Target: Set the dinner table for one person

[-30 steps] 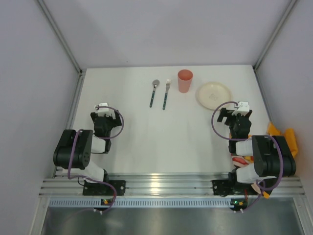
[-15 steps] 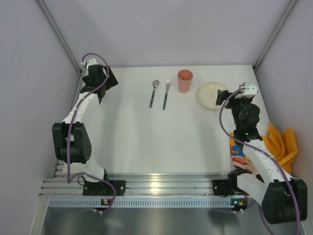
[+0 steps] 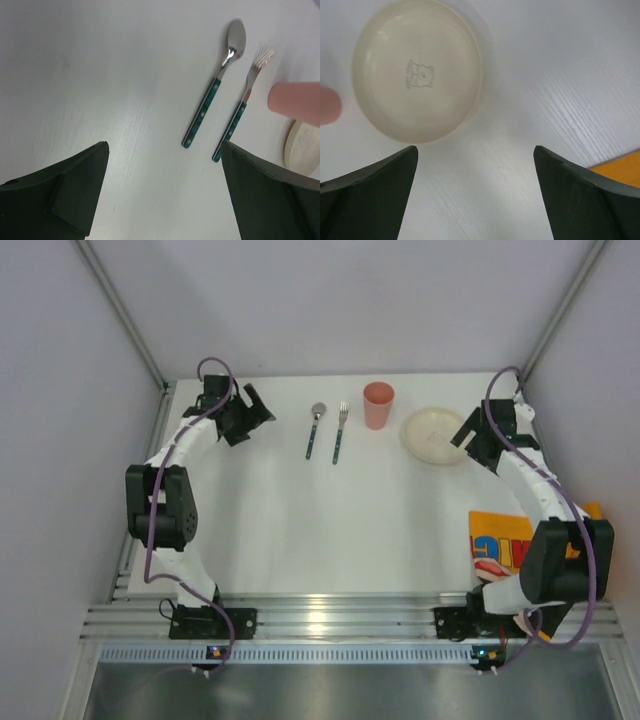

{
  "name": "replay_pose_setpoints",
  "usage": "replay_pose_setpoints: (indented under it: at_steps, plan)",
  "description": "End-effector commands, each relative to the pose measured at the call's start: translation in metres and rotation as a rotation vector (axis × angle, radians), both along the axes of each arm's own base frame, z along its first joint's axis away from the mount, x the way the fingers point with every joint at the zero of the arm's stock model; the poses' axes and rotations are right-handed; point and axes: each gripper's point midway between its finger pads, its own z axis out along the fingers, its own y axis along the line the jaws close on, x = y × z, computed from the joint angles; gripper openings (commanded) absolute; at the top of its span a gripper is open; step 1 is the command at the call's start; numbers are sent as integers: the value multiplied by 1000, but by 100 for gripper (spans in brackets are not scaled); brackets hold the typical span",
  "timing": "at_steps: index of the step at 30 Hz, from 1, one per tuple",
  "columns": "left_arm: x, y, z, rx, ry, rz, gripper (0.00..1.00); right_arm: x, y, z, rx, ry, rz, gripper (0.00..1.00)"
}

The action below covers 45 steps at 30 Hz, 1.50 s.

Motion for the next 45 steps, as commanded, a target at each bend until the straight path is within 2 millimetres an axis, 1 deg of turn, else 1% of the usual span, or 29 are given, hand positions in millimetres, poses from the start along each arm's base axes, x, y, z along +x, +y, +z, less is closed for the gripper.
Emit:
replay_pose_setpoints:
  at_steps: [1, 3, 4, 5, 7, 8, 13, 14, 16, 17, 19, 20, 22, 23, 26, 27, 28, 31, 34, 36, 37, 38, 39, 40, 41, 42, 43, 44, 45]
  plan:
    - [-34, -40, 22, -15, -10, -124, 98, -57, -26, -42, -10, 360, -102, 100]
    - [-43, -45, 22, 4, -13, -144, 98, -69, -17, -69, 38, 455, -66, 100]
    - [-52, -48, 23, 25, -20, -161, 98, -75, -14, -78, 51, 482, -63, 100]
    - [-56, -49, 23, 36, -18, -166, 98, -88, -9, -92, 74, 528, -54, 100]
    - [-69, -49, 26, 61, -19, -180, 98, -98, -7, -104, 87, 558, -51, 100]
    - [-71, -49, 27, 67, -24, -183, 97, -108, -4, -113, 95, 586, -46, 100]
    - [-94, -39, 31, 107, -23, -177, 95, -132, 0, -131, 110, 641, -35, 96]
    - [-96, -38, 32, 110, -26, -176, 95, -141, -1, -138, 108, 660, -39, 96]
    - [-102, -37, 30, 112, -23, -174, 95, -146, -2, -146, 106, 669, -44, 90]
    - [-103, -37, 30, 110, -23, -176, 95, -152, -1, -154, 107, 694, -47, 83]
    - [-108, -37, 29, 111, -19, -181, 95, -154, -1, -162, 112, 699, -48, 76]
    - [-109, -36, 27, 118, -11, -178, 95, -161, 0, -169, 128, 721, -50, 69]
    - [-112, -32, 29, 138, -16, -174, 95, -161, 1, -175, 137, 723, -49, 54]
    - [-114, -31, 29, 142, -17, -176, 95, -165, 1, -180, 144, 739, -45, 39]
    - [-120, -26, 27, 166, -16, -173, 95, -164, 3, -182, 157, 740, -37, 19]
    - [-121, -25, 26, 171, -12, -171, 95, -164, 5, -183, 163, 740, -34, 7]
    - [-124, -23, 26, 178, -13, -170, 95, -163, 5, -183, 165, 740, -31, 1]
    - [-129, -20, 21, 188, 2, -163, 95, -159, 8, -180, 171, 732, -1, 0]
    - [-134, -19, 14, 189, 16, -162, 95, -151, 17, -169, 158, 723, 65, 0]
    - [-135, -16, 12, 200, 16, -151, 95, -138, 38, -152, 145, 684, 159, 0]
    - [-136, -15, 13, 206, 13, -150, 95, -139, 46, -145, 139, 688, 190, 0]
    - [-136, -14, 14, 211, 9, -147, 95, -129, 65, -130, 119, 654, 260, 0]
    - [-136, -10, 14, 226, 9, -136, 95, -126, 77, -117, 119, 621, 293, 0]
    - [-137, -10, 16, 230, 7, -136, 95, -129, 87, -108, 123, 621, 326, 0]
    - [-136, -10, 17, 230, 4, -137, 95, -122, 110, -92, 124, 577, 394, 0]
    - [-137, -10, 19, 234, 0, -139, 95, -123, 127, -80, 164, 549, 431, 0]
    - [-136, -5, 21, 251, -5, -121, 95, -124, 136, -72, 171, 537, 453, 0]
    - [-137, -4, 21, 257, -5, -114, 94, -124, 162, -55, 214, 507, 511, 0]
    - [-137, -2, 22, 260, -6, -108, 95, -125, 172, -48, 226, 498, 535, 0]
